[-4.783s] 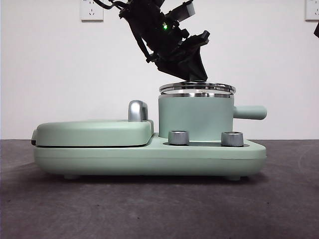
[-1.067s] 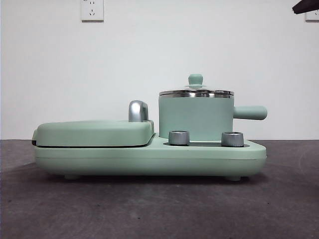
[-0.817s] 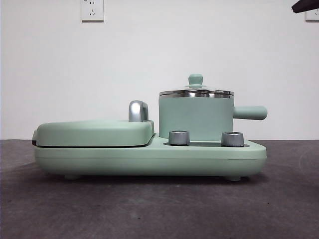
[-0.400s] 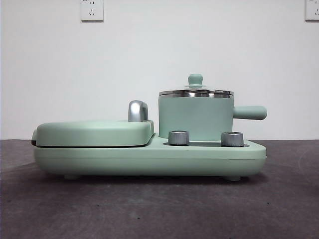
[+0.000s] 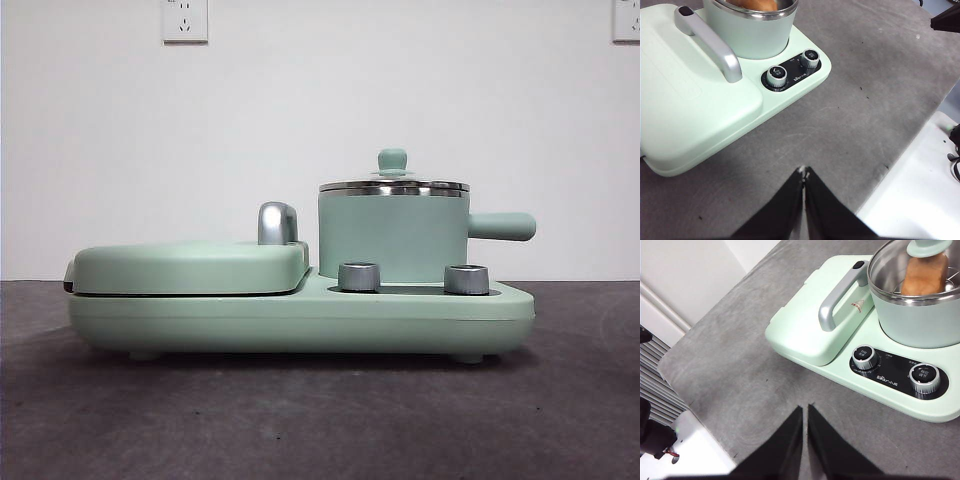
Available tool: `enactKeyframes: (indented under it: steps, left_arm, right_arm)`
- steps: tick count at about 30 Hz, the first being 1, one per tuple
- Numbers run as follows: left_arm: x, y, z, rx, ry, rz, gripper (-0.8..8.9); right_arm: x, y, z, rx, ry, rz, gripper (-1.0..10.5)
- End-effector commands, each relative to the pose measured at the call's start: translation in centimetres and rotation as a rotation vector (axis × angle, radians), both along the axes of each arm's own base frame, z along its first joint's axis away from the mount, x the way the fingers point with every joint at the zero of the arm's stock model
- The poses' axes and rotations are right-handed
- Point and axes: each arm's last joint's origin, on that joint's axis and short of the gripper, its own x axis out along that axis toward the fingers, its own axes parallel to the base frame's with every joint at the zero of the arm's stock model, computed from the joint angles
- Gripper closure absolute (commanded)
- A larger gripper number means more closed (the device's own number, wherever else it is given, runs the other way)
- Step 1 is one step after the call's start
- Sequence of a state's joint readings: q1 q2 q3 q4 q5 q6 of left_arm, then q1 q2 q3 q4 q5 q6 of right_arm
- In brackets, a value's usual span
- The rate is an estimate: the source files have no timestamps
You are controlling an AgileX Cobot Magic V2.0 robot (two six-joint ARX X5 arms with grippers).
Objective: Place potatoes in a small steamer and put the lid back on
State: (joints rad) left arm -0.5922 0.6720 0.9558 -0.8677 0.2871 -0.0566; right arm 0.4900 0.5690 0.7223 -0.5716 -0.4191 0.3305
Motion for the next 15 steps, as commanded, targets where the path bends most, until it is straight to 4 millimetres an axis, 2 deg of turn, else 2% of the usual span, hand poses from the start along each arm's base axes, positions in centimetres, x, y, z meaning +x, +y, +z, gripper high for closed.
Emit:
enactKeyframes:
  steps: [1,4,7,10,15]
  left_arm:
    - [-0.1,0.1,0.2,-0.022,-0.021,0.009,8.08]
    - [-0.1,0.7,-0.1,-0.047,-0.06,0.05,8.08]
    - [-0.1,1.7,-1.6,-0.094,-0.142,0.132,8.08]
    - [-0.1,3.0,-4.2,-0.137,-0.254,0.253,8.08]
    - [0.3,4.8,-10.2,-0.161,-0.4,0.452,8.08]
  right_arm:
    - [0.1,0.1,0.2,0.006,-0.008,0.004,9.3]
    - [0.0,0.1,0.2,0.006,-0.008,0.004,9.3]
    - [0.0,0.1,0.2,0.006,-0.008,0.004,9.3]
    - [0.0,0.1,0.2,0.006,-0.008,0.004,9.3]
    - [0.0,0.1,0.2,0.006,-0.008,0.004,9.3]
